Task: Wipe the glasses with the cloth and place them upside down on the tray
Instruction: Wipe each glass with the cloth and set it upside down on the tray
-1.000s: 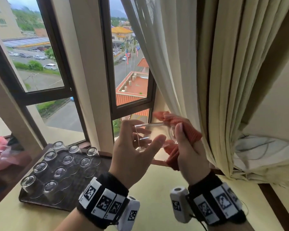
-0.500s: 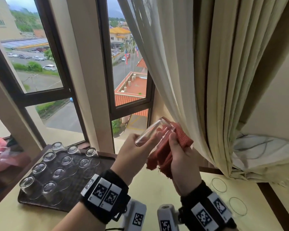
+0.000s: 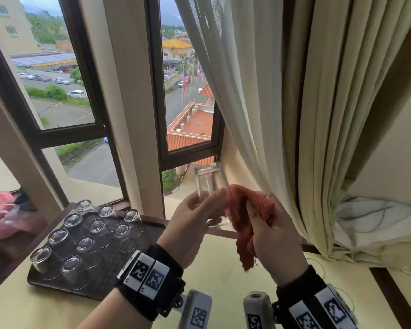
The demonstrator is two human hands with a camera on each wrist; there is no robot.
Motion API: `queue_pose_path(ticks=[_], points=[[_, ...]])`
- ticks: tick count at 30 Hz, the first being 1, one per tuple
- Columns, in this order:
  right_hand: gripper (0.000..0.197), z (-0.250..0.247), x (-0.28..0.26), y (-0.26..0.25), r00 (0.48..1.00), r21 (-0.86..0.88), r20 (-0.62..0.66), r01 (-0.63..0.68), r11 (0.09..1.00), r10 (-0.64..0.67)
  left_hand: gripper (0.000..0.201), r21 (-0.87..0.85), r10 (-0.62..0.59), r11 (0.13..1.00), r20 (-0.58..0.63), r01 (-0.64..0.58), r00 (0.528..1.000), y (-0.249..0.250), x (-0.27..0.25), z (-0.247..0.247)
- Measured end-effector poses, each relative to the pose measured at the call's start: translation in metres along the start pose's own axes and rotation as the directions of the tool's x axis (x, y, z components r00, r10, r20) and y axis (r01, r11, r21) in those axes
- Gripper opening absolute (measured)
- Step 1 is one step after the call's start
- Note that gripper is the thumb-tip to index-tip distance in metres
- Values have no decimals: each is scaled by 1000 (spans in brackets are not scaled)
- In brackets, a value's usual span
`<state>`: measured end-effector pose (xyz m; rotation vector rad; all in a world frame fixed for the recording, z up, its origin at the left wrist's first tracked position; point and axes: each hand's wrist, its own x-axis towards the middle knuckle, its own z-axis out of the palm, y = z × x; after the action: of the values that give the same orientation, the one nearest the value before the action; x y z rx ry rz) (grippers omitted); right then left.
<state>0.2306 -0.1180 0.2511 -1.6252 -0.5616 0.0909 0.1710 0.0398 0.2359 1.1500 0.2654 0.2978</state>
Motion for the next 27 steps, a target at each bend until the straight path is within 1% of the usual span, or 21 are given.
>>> queue_pose_path(ticks=[2,4,5,6,8,9,11,13,14,16,17,18,19,20,21,22,23,24,25,26,27], points=[[15,3,-4,2,993,14,-116,40,999,-38,48,-70,36,997,-29,-38,999,8,2,1],[13,8,-10,1,963,-1,-243,117,993,-114,48,-116,62,991,-71,-70,996,16,4,3],[14,11,-13,-2,947,-14,-268,178,984,-175,50,-128,74,988,-72,-82,995,18,5,6],[18,14,-16,-8,933,-29,-252,258,966,-257,55,-129,84,987,-62,-91,995,20,4,9],[33,20,-21,-20,887,-135,-149,419,898,-437,78,-148,85,985,-27,-88,996,22,2,14],[40,21,-22,-23,863,-213,-81,474,854,-499,87,-167,79,983,10,-76,997,23,1,15],[55,20,-20,-24,831,-362,39,529,767,-555,89,-243,45,970,68,-27,997,27,-3,16],[68,18,-19,-23,823,-484,161,547,683,-544,81,-293,34,956,96,-5,995,33,-7,15],[72,20,-20,-23,829,-530,217,543,651,-515,77,-281,48,959,96,-19,994,35,-7,15],[75,24,-22,-23,839,-574,298,539,616,-456,69,-227,90,972,91,-67,992,37,-7,15],[74,25,-22,-25,843,-574,330,537,619,-425,69,-197,108,977,101,-87,989,37,-8,15],[70,26,-22,-26,852,-568,337,523,636,-401,72,-161,123,982,122,-102,985,36,-9,15],[60,26,-21,-28,875,-558,314,484,674,-368,75,-127,121,986,138,-104,983,36,-11,16],[42,26,-18,-29,908,-549,279,418,724,-312,72,-103,113,990,148,-98,982,35,-13,18],[27,25,-17,-32,936,-525,262,341,780,-234,62,-83,97,993,147,-86,984,35,-15,19],[23,25,-14,-35,952,-484,258,277,830,-167,50,-67,81,995,154,-71,985,36,-17,21],[23,25,-12,-36,955,-413,278,220,884,-107,42,-60,66,997,161,-57,985,38,-18,22],[18,25,-10,-38,948,-280,316,132,951,-38,38,-56,59,997,168,-50,984,41,-18,21],[14,24,-9,-42,930,-82,366,2,997,28,40,-56,57,997,171,-48,984,43,-17,19],[13,24,-10,-44,902,140,425,-142,980,71,43,-54,64,997,175,-56,982,44,-16,17],[18,24,-10,-47,873,345,480,-283,895,91,43,-56,78,996,176,-69,981,47,-17,16]])
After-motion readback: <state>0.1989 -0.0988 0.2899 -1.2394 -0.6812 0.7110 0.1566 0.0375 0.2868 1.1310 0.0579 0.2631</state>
